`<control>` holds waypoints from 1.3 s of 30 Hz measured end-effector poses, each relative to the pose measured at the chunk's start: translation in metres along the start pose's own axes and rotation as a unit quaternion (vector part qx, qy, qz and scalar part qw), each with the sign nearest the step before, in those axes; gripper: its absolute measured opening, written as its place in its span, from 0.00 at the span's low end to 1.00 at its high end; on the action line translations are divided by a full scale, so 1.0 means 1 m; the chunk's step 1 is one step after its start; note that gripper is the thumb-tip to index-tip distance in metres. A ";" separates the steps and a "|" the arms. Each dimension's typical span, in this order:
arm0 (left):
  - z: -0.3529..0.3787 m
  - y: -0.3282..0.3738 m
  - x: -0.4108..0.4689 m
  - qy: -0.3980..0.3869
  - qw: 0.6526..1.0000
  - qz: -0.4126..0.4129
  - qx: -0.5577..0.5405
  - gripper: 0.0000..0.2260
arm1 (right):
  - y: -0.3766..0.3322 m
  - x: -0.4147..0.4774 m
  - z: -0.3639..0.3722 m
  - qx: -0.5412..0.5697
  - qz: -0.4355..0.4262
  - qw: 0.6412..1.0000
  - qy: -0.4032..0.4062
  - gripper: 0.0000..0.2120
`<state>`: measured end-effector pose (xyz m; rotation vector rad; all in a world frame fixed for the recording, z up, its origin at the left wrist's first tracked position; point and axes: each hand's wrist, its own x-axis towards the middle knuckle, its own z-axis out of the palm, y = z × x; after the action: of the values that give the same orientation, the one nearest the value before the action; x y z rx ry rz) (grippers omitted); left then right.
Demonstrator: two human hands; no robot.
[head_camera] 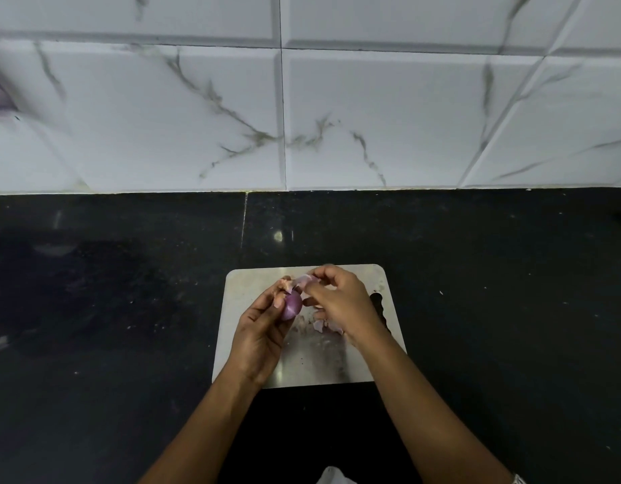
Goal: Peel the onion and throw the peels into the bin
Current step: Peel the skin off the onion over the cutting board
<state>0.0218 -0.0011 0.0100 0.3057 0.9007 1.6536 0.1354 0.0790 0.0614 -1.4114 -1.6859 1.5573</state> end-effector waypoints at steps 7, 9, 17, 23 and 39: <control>-0.002 0.006 -0.002 -0.034 0.994 0.043 0.097 0.35 | -0.014 -0.007 0.003 -0.166 -0.082 0.982 -0.026 0.08; -0.004 0.009 -0.002 -0.025 0.987 0.046 0.151 0.31 | -0.015 -0.009 0.005 -0.196 -0.112 0.974 -0.014 0.04; 0.011 0.023 -0.013 0.048 0.903 0.119 0.410 0.18 | -0.009 -0.012 0.016 -0.257 -0.236 0.930 0.117 0.06; 0.014 0.023 -0.012 0.067 0.908 0.133 0.391 0.17 | 0.000 -0.002 0.021 -0.055 -0.161 0.966 0.195 0.04; 0.005 0.014 -0.005 0.079 0.973 0.031 0.217 0.20 | 0.002 -0.001 0.007 -0.114 -0.131 0.985 0.013 0.14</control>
<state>0.0166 -0.0046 0.0247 0.5090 1.3880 1.5413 0.1302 0.0747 0.0582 -1.2447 -1.9928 1.2299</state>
